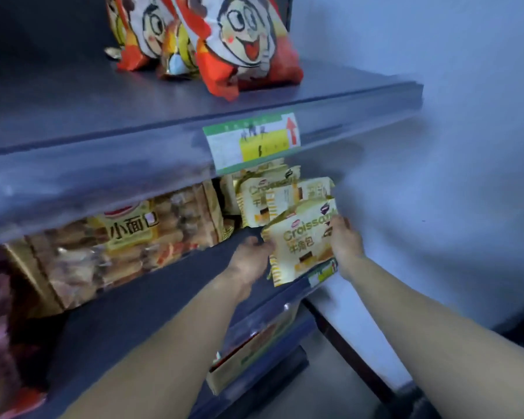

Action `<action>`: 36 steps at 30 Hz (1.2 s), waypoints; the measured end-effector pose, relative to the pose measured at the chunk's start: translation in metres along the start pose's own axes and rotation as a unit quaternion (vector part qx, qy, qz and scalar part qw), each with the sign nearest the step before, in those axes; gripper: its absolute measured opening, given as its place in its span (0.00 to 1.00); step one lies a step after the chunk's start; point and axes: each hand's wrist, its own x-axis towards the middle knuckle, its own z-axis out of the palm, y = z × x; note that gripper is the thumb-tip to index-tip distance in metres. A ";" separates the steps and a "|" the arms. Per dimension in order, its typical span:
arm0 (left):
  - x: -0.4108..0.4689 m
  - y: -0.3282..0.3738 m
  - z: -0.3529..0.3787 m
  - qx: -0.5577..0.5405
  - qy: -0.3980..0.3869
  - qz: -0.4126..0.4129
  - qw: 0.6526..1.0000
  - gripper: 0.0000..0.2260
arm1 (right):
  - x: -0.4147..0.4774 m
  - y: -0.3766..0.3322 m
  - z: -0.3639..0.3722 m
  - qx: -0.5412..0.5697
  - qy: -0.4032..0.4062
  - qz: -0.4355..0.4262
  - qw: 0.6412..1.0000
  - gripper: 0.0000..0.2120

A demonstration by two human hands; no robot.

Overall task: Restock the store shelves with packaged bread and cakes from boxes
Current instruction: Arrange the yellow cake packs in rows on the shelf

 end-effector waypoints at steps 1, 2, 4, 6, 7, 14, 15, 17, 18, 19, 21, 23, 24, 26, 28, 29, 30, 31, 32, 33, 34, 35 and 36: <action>0.012 0.001 0.002 0.005 0.000 0.000 1.000 0.21 | 0.014 -0.001 -0.001 0.010 -0.003 0.001 1.000 0.24; 0.023 0.001 0.006 0.000 -0.003 0.002 1.000 0.22 | 0.030 0.001 -0.002 0.018 -0.009 0.014 1.000 0.28; 0.040 0.000 0.013 -0.025 -0.010 0.003 1.000 0.18 | 0.057 0.005 -0.005 0.039 -0.028 0.037 0.998 0.28; 0.054 -0.001 0.020 -0.058 -0.006 -0.004 0.998 0.14 | 0.079 0.008 -0.009 0.068 -0.053 0.068 0.994 0.26; 0.057 0.000 0.024 -0.063 -0.003 -0.001 0.998 0.13 | 0.090 0.008 -0.010 0.084 -0.076 0.085 0.990 0.30; 0.081 0.006 0.048 -0.044 0.034 0.051 0.997 0.33 | 0.147 0.012 -0.022 0.086 -0.236 0.113 0.961 0.38; 0.084 0.008 0.049 -0.048 0.032 0.054 0.997 0.35 | 0.151 0.012 -0.022 0.093 -0.252 0.108 0.957 0.39; 0.088 0.010 0.049 -0.054 0.028 0.059 0.996 0.38 | 0.155 0.012 -0.021 0.101 -0.271 0.115 0.950 0.41; 0.090 0.010 0.049 -0.059 0.030 0.060 0.996 0.39 | 0.159 0.014 -0.020 0.100 -0.276 0.123 0.948 0.42; 0.091 0.009 0.049 -0.066 0.033 0.062 0.995 0.39 | 0.161 0.014 -0.019 0.099 -0.279 0.125 0.947 0.43; 0.091 0.008 0.051 -0.086 0.041 0.066 0.993 0.37 | 0.163 0.015 -0.018 0.094 -0.281 0.122 0.947 0.43; 0.093 0.007 0.056 -0.096 0.058 0.077 0.991 0.35 | 0.164 0.015 -0.016 0.091 -0.273 0.117 0.951 0.38; 0.095 0.007 0.058 -0.099 0.069 0.081 0.989 0.34 | 0.165 0.015 -0.016 0.088 -0.267 0.119 0.952 0.36; 0.099 0.008 0.063 -0.109 0.089 0.080 0.987 0.30 | 0.166 0.015 -0.014 0.080 -0.261 0.117 0.955 0.36; 0.103 0.007 0.065 -0.107 0.107 0.076 0.986 0.26 | 0.166 0.014 -0.014 0.069 -0.269 0.117 0.954 0.38; 0.104 0.007 0.065 -0.101 0.118 0.077 0.985 0.26 | 0.166 0.015 -0.013 0.061 -0.274 0.118 0.953 0.38; 0.105 0.007 0.065 -0.089 0.132 0.078 0.984 0.28 | 0.166 0.015 -0.012 0.050 -0.277 0.116 0.953 0.39; 0.104 0.006 0.064 -0.074 0.143 0.079 0.984 0.30 | 0.165 0.015 -0.011 0.037 -0.274 0.112 0.954 0.39; 0.104 0.005 0.062 -0.065 0.151 0.079 0.983 0.34 | 0.164 0.015 -0.009 0.025 -0.265 0.108 0.958 0.38; 0.104 0.004 0.060 -0.062 0.153 0.078 0.983 0.36 | 0.162 0.014 -0.006 0.018 -0.247 0.104 0.963 0.37; 0.104 0.003 0.057 -0.063 0.153 0.077 0.983 0.38 | 0.159 0.013 -0.003 0.014 -0.220 0.098 0.970 0.35; 0.104 0.004 0.056 -0.065 0.148 0.074 0.984 0.39 | 0.156 0.011 0.000 0.009 -0.187 0.090 0.978 0.33; 0.103 0.004 0.055 -0.065 0.137 0.071 0.986 0.40 | 0.155 0.011 0.002 0.001 -0.150 0.079 0.985 0.31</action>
